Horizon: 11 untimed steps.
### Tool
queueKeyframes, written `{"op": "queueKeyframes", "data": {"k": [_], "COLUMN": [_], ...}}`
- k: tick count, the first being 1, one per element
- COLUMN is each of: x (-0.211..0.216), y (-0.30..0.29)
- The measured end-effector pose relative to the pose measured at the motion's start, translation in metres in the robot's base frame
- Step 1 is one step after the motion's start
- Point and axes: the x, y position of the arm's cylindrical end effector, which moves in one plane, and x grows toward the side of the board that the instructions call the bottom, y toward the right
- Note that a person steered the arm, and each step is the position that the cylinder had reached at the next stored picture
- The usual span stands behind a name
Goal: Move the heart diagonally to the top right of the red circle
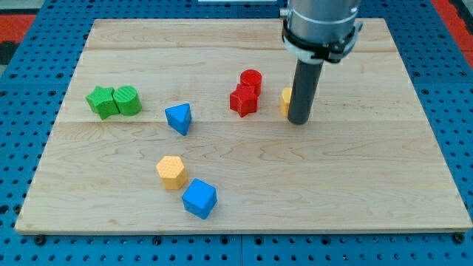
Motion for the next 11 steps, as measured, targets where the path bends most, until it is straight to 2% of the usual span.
{"op": "queueKeyframes", "data": {"k": [1,2,4,5,6,7,8,9,10,11], "x": [-0.006,-0.037,0.04,0.033,-0.045,-0.098,-0.097,-0.133,-0.167,-0.149], "y": [0.053,0.023,-0.009,-0.079,-0.044,-0.022,0.0,0.009,-0.064,-0.008]}}
